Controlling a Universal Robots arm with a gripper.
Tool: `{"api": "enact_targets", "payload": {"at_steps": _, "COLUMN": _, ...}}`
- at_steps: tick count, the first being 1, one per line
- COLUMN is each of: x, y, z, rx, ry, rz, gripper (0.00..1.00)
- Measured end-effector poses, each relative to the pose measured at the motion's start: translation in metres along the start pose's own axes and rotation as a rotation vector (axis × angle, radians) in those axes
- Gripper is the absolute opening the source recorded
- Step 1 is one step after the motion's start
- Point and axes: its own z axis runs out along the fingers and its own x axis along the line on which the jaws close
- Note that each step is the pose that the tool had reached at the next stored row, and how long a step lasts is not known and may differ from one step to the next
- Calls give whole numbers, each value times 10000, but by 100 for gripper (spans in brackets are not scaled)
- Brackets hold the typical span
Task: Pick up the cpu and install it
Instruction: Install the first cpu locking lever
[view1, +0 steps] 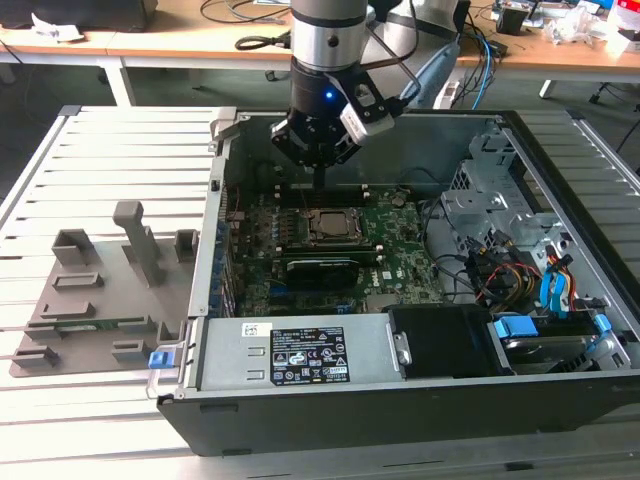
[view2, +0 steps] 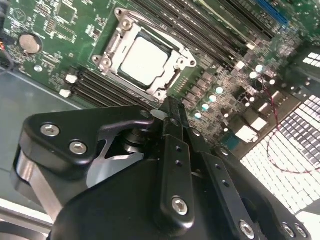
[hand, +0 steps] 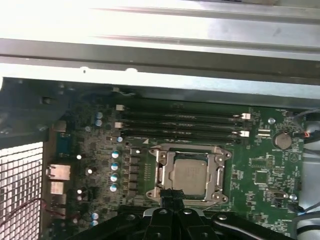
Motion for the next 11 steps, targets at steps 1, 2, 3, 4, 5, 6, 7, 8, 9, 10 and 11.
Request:
{"api": "enact_targets", "payload": {"at_steps": 1, "x": 37, "y": 2, "z": -1, "rx": 1, "ry": 1, "rz": 1, "gripper": 11}}
{"api": "enact_targets", "payload": {"at_steps": 2, "x": 62, "y": 4, "z": 0, "rx": 0, "ry": 0, "rz": 2, "gripper": 11}}
{"api": "enact_targets", "payload": {"at_steps": 3, "x": 98, "y": 5, "z": -1, "rx": 1, "ry": 1, "rz": 0, "gripper": 11}}
{"api": "enact_targets", "payload": {"at_steps": 4, "x": 127, "y": 7, "z": -1, "rx": 1, "ry": 1, "rz": 2, "gripper": 11}}
{"api": "enact_targets", "payload": {"at_steps": 5, "x": 170, "y": 11, "z": -1, "rx": 0, "ry": 1, "rz": 1, "gripper": 11}}
{"api": "enact_targets", "payload": {"at_steps": 6, "x": 216, "y": 13, "z": -1, "rx": -4, "ry": 0, "rz": -1, "gripper": 11}}
{"api": "enact_targets", "payload": {"at_steps": 7, "x": 270, "y": 17, "z": 1, "rx": -26, "ry": -1, "rz": 1, "gripper": 11}}
{"api": "enact_targets", "payload": {"at_steps": 8, "x": 361, "y": 25, "z": 29, "rx": -89, "ry": -6, "rz": -23, "gripper": 11}}
{"api": "enact_targets", "payload": {"at_steps": 9, "x": 397, "y": 34, "z": 60, "rx": -103, "ry": -6, "rz": -46, "gripper": 11}}
{"api": "enact_targets", "payload": {"at_steps": 10, "x": 404, "y": 55, "z": 93, "rx": -106, "ry": -6, "rz": -58, "gripper": 11}}
{"api": "enact_targets", "payload": {"at_steps": 11, "x": 401, "y": 121, "z": 142, "rx": -105, "ry": -6, "rz": -64, "gripper": 11}}
